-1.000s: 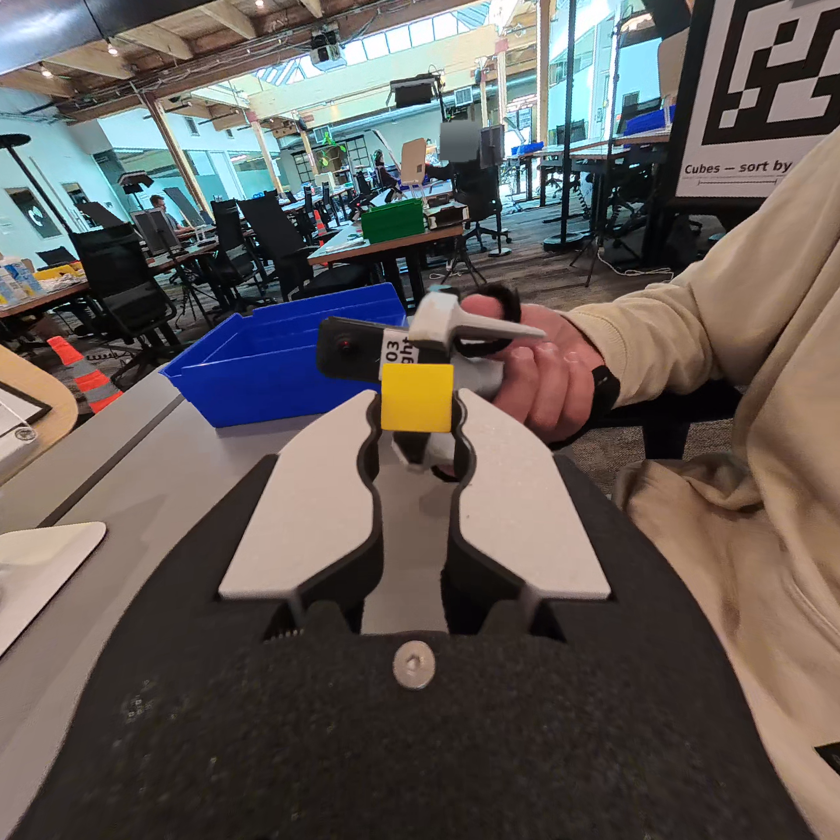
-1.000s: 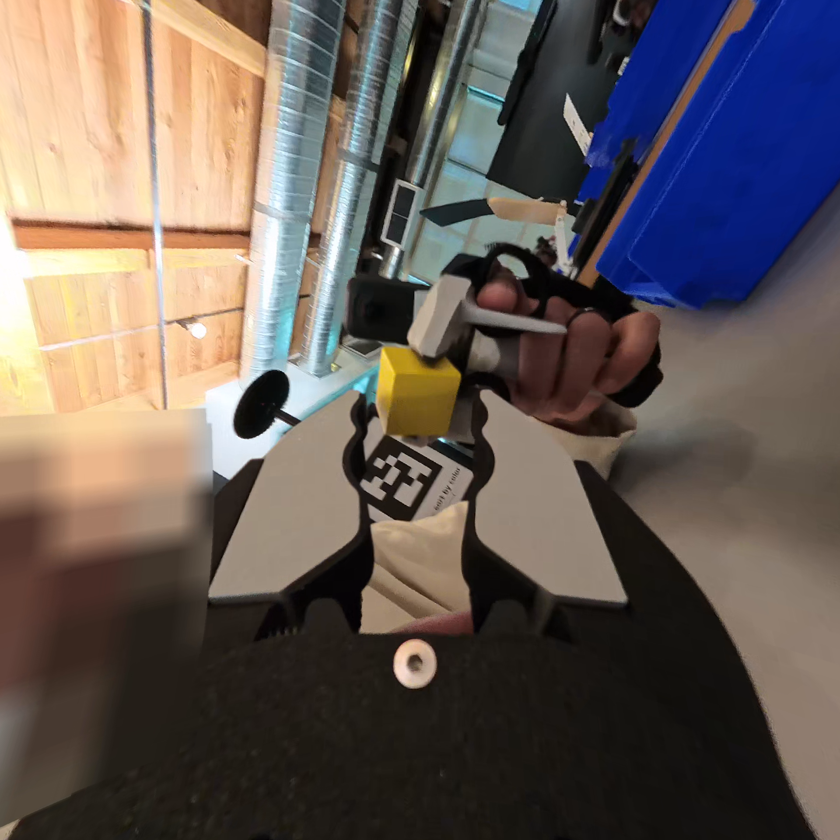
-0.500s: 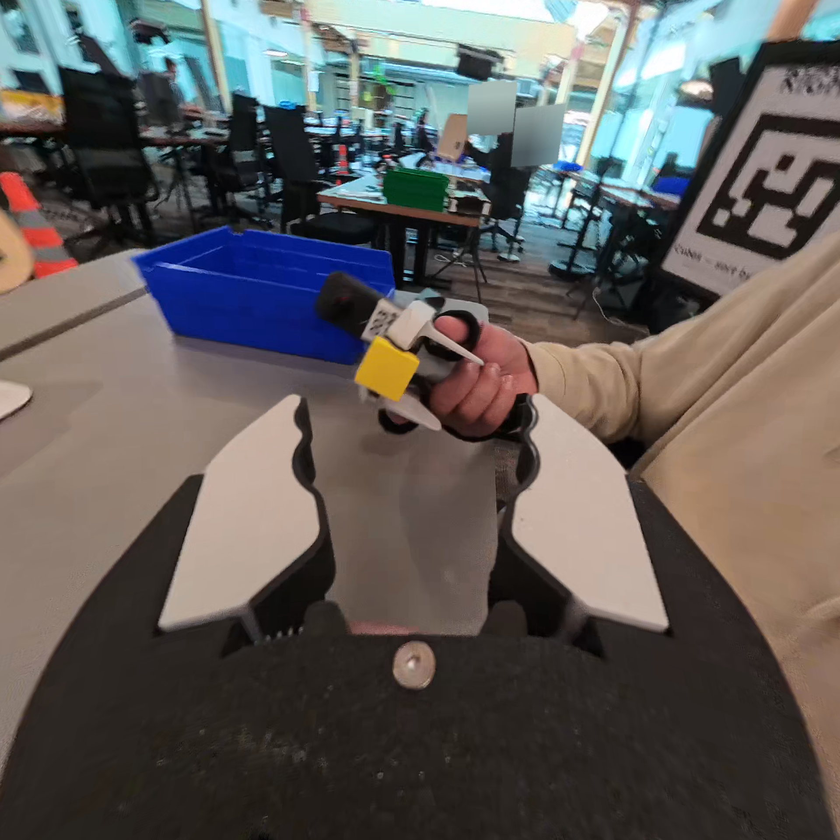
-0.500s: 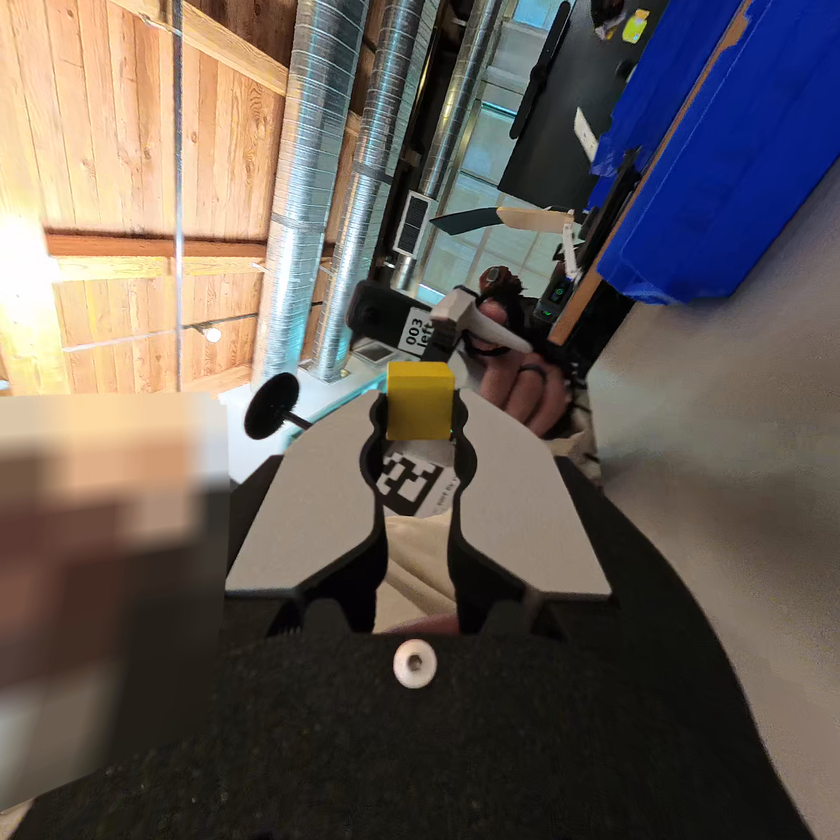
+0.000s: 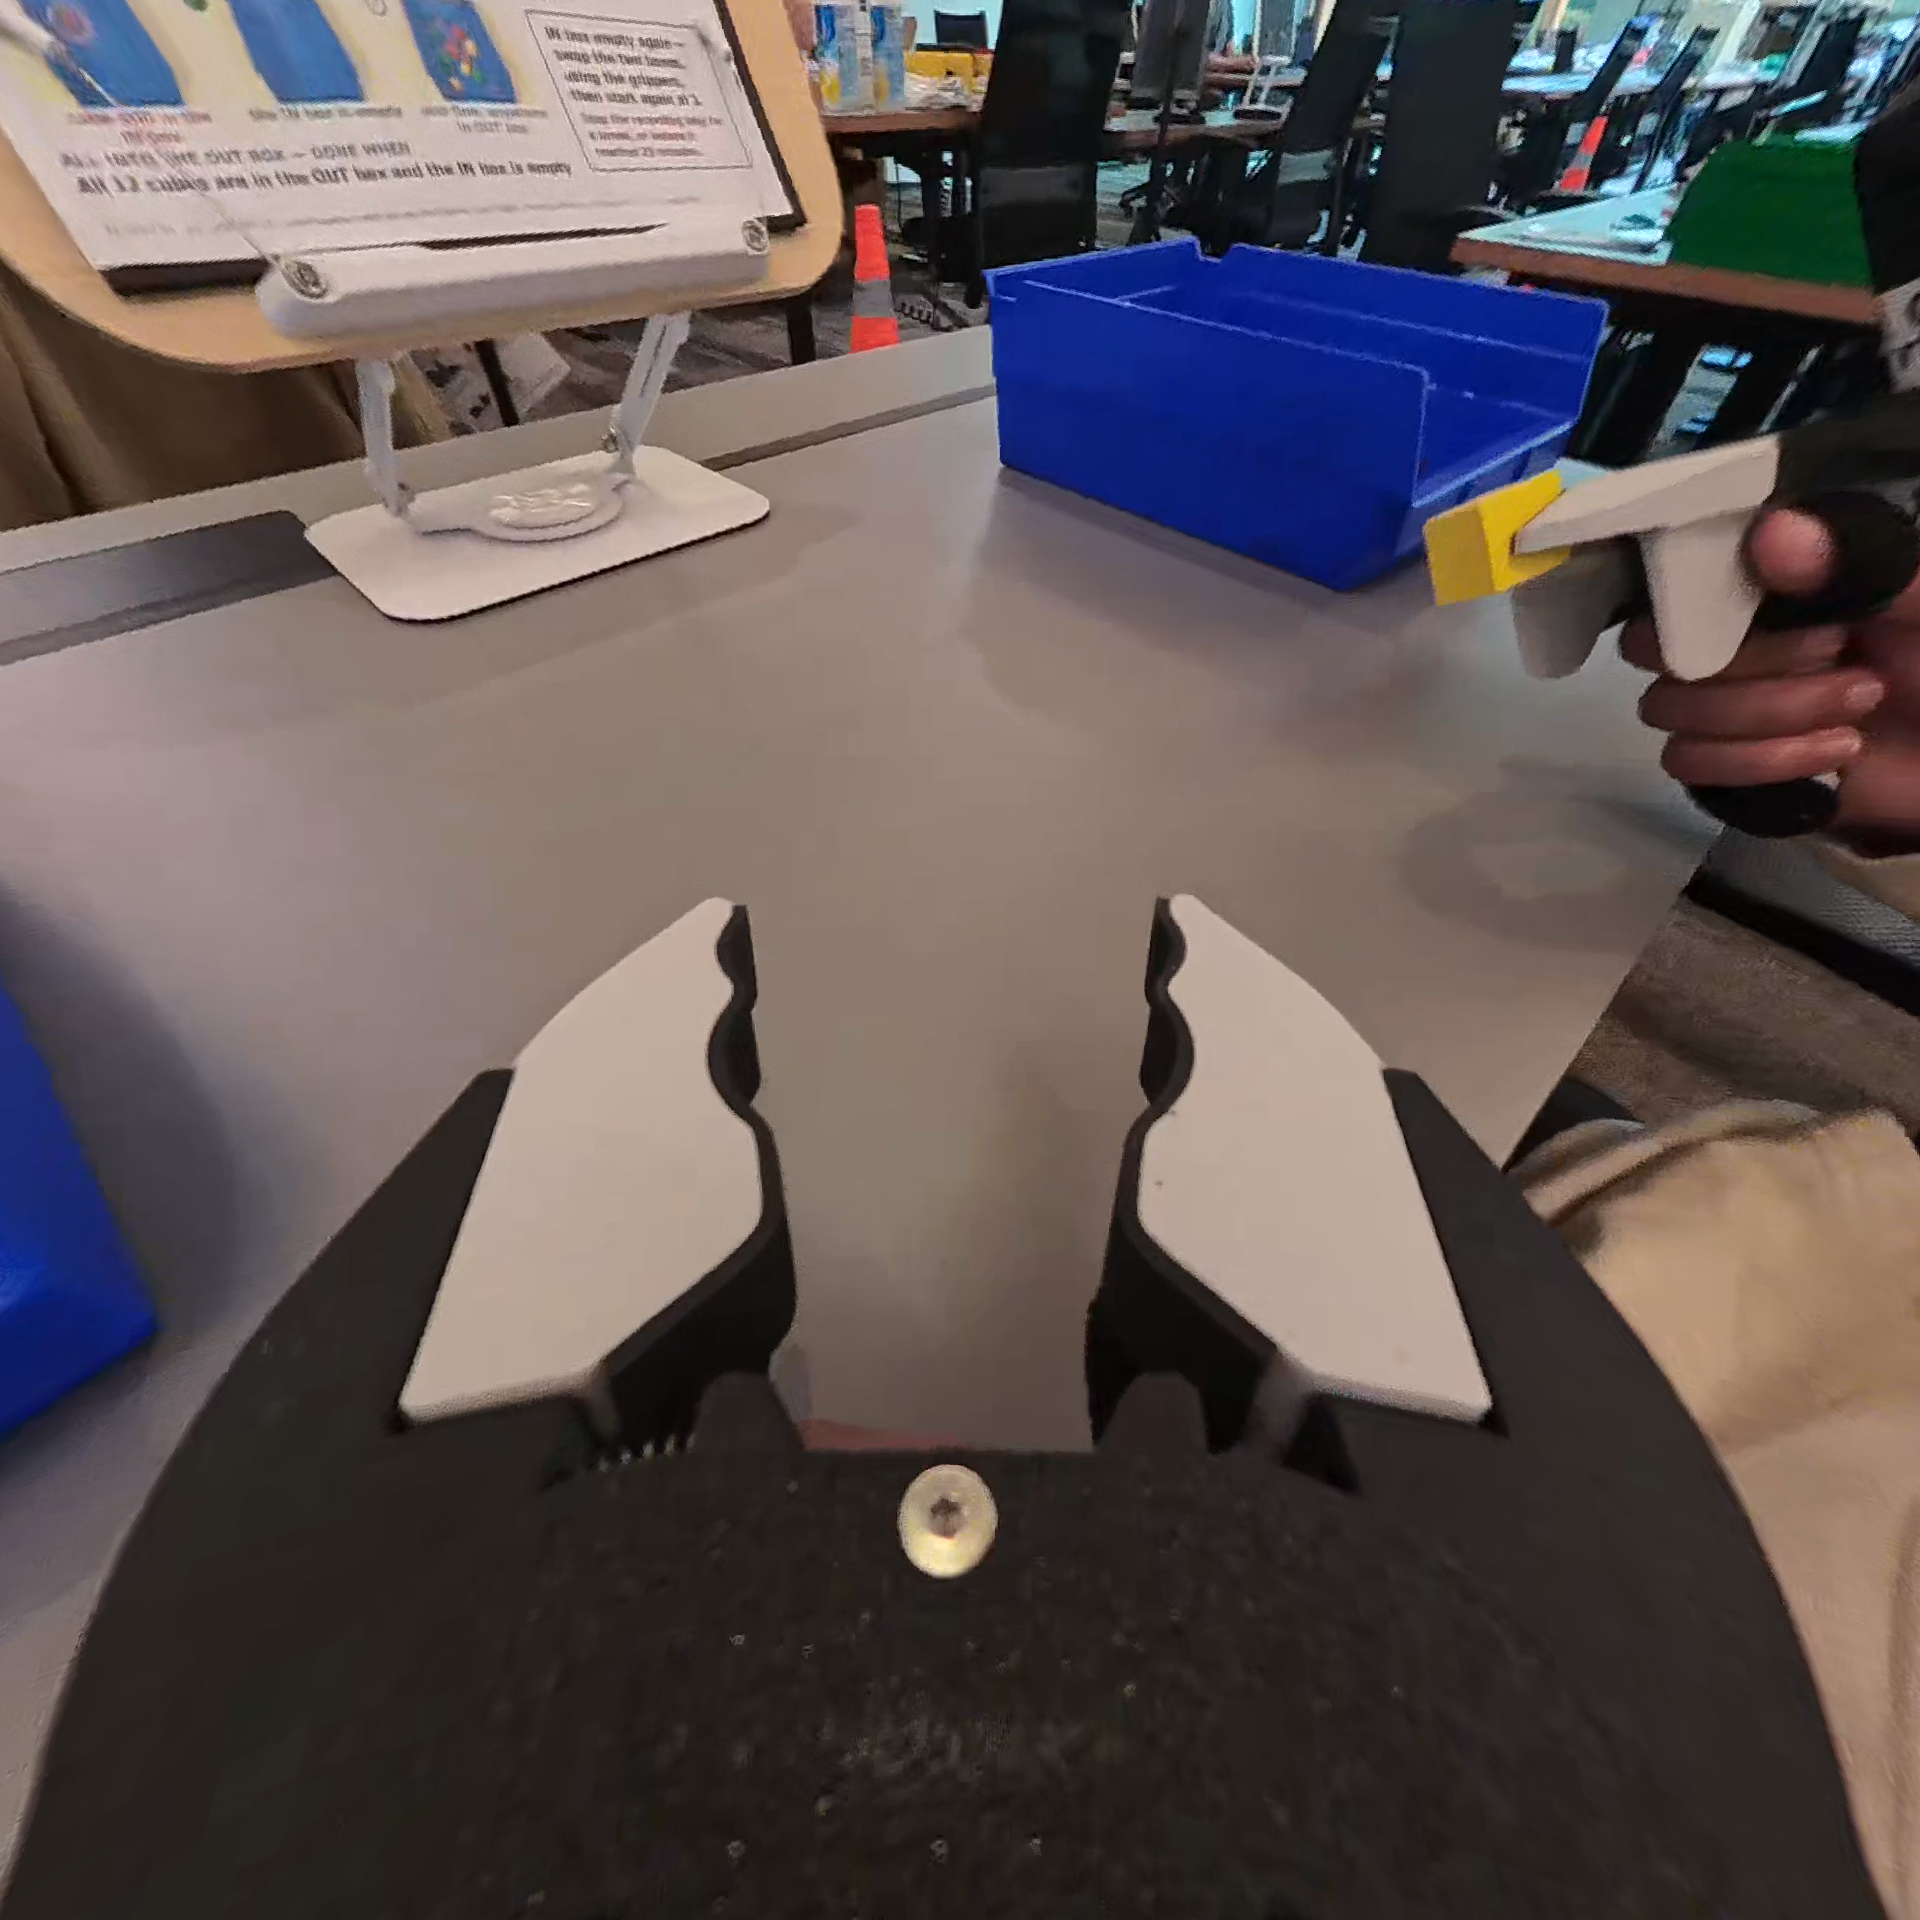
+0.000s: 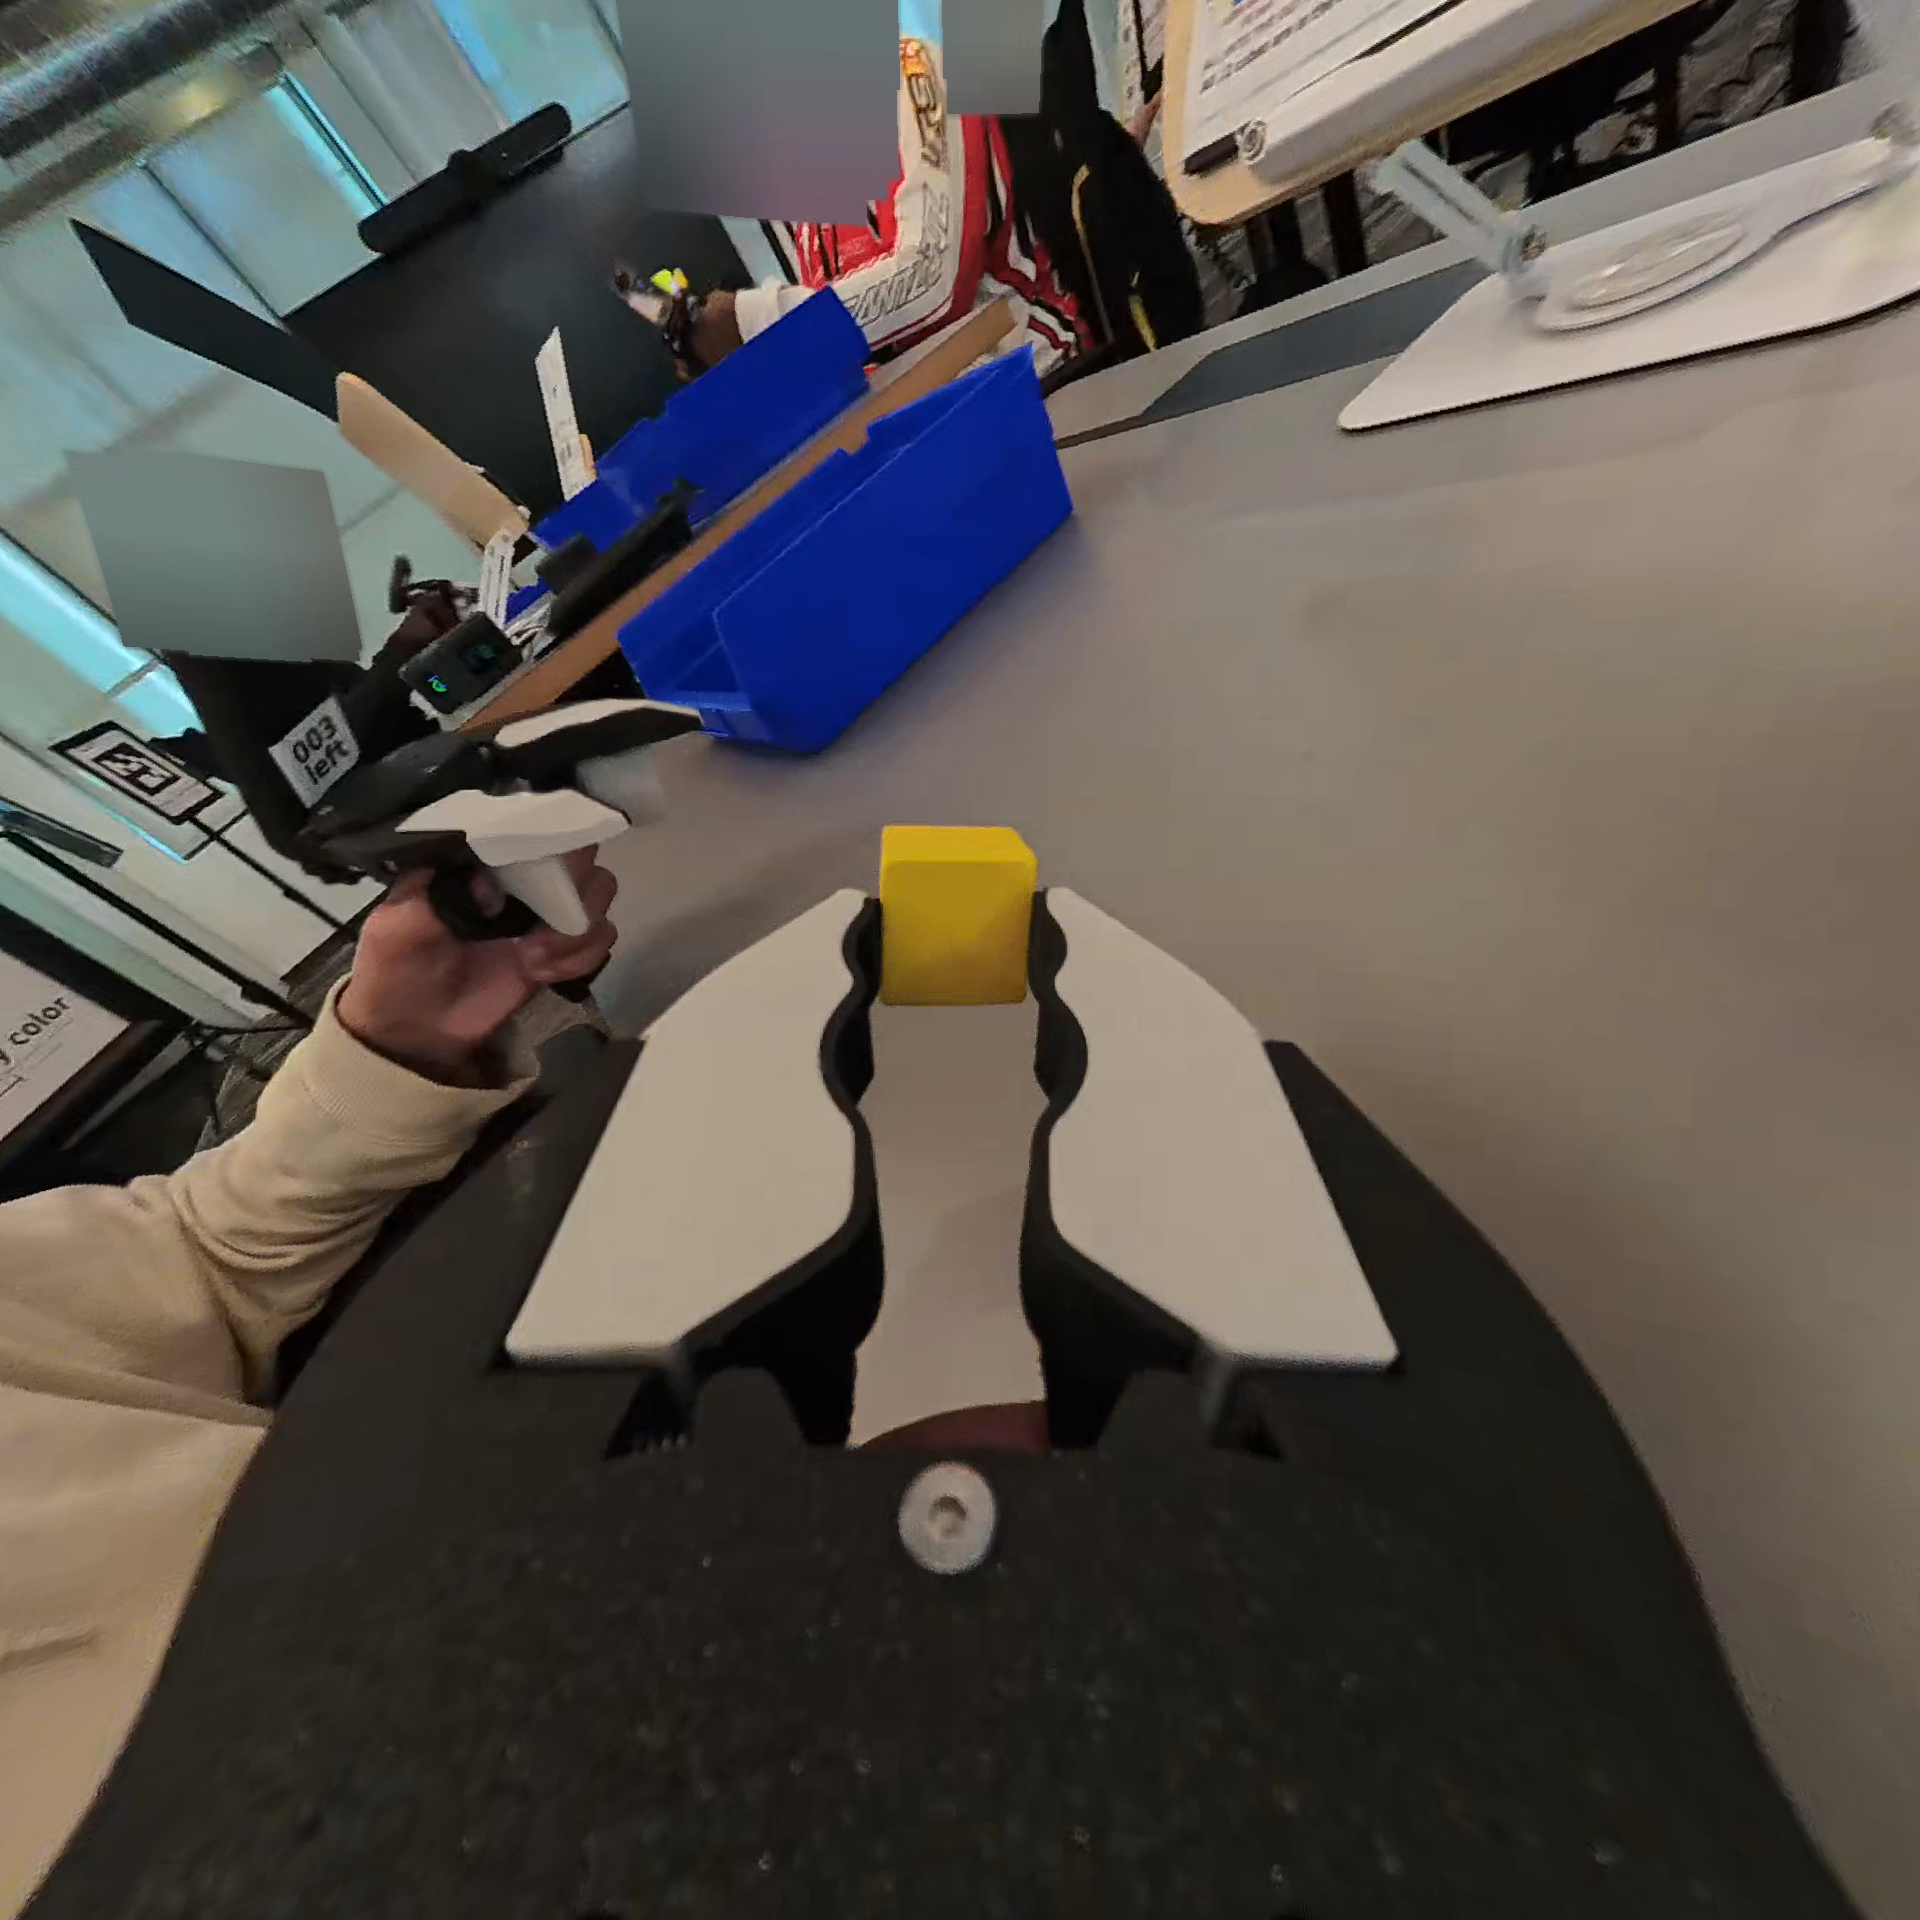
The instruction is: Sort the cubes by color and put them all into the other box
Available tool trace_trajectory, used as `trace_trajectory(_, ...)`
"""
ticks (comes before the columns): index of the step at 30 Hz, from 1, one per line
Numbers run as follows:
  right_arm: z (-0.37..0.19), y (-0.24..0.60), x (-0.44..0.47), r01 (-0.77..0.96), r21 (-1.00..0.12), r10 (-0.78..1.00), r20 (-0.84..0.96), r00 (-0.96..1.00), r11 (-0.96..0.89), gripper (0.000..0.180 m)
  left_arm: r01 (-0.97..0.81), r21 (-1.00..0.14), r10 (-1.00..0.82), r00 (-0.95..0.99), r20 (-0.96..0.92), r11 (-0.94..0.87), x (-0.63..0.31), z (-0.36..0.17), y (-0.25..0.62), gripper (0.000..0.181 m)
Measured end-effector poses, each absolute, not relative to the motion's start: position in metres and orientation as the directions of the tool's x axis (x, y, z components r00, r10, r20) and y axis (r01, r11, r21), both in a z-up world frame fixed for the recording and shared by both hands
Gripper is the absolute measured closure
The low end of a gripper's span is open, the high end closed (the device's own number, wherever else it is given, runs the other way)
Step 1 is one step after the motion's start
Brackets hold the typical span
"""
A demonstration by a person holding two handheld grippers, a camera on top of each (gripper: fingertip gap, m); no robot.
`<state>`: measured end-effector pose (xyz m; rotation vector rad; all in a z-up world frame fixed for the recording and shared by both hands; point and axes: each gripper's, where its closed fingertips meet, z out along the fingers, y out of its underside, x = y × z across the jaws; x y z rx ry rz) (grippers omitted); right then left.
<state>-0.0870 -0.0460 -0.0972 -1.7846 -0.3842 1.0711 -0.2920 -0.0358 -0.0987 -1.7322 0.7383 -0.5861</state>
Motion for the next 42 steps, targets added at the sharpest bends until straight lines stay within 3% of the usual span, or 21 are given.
trace_trajectory(3, -0.086, -0.045, -0.071, -0.200, -0.882, 0.659, -0.454, 0.600, -0.426, 0.152, -0.212, -0.961, -0.735, 0.678, -0.014, -0.177, -0.288, -0.103, -0.037, 0.112)
trace_trajectory(6, -0.053, -0.027, -0.019, -0.128, -0.940, 0.588, -0.299, 0.751, -0.315, 0.152, -0.212, -0.954, -0.750, 0.661, 0.020, -0.213, -0.284, -0.108, -0.037, 0.111)
trace_trajectory(11, -0.018, 0.034, 0.100, 0.054, -0.929, 0.375, -0.095, 0.922, -0.367, 0.153, -0.217, -0.952, -0.752, 0.659, 0.020, -0.216, -0.285, -0.109, -0.033, 0.111)
trace_trajectory(14, -0.021, 0.075, 0.136, 0.087, -0.894, 0.345, -0.079, 0.935, -0.439, 0.153, -0.213, -0.953, -0.746, 0.666, 0.018, -0.214, -0.287, -0.108, -0.031, 0.111)
trace_trajectory(21, -0.111, 0.194, 0.158, 0.195, -0.642, 0.336, -0.104, 0.936, -0.742, 0.152, -0.202, -0.952, -0.733, 0.680, 0.034, -0.231, -0.289, -0.109, -0.024, 0.112)
trace_trajectory(25, -0.168, 0.243, 0.160, 0.319, -0.478, 0.367, -0.008, 0.930, -0.818, 0.152, -0.227, -0.948, -0.723, 0.690, 0.005, -0.223, -0.288, -0.110, -0.022, 0.112)
trace_trajectory(28, -0.185, 0.261, 0.155, 0.405, -0.420, 0.427, 0.046, 0.903, -0.812, 0.152, -0.268, -0.942, -0.717, 0.696, -0.044, -0.202, -0.290, -0.113, -0.023, 0.112)
trace_trajectory(34, -0.184, 0.270, 0.136, 0.448, -0.431, 0.476, 0.048, 0.878, -0.783, 0.151, -0.292, -0.933, -0.723, 0.689, -0.053, -0.210, -0.291, -0.122, -0.025, 0.112)
trace_trajectory(37, -0.174, 0.267, 0.138, 0.435, -0.458, 0.470, 0.043, 0.882, -0.775, 0.132, -0.268, -0.934, -0.734, 0.679, -0.010, -0.235, -0.290, -0.123, -0.026, 0.112)
trace_trajectory(39, -0.148, 0.262, 0.146, 0.402, -0.536, 0.441, 0.061, 0.896, -0.742, 0.133, -0.259, -0.936, -0.735, 0.678, -0.001, -0.238, -0.291, -0.123, -0.026, 0.112)
trace_trajectory(42, -0.078, 0.233, 0.144, 0.284, -0.747, 0.395, 0.031, 0.918, -0.601, 0.134, -0.255, -0.940, -0.727, 0.687, -0.011, -0.226, -0.293, -0.119, -0.025, 0.112)
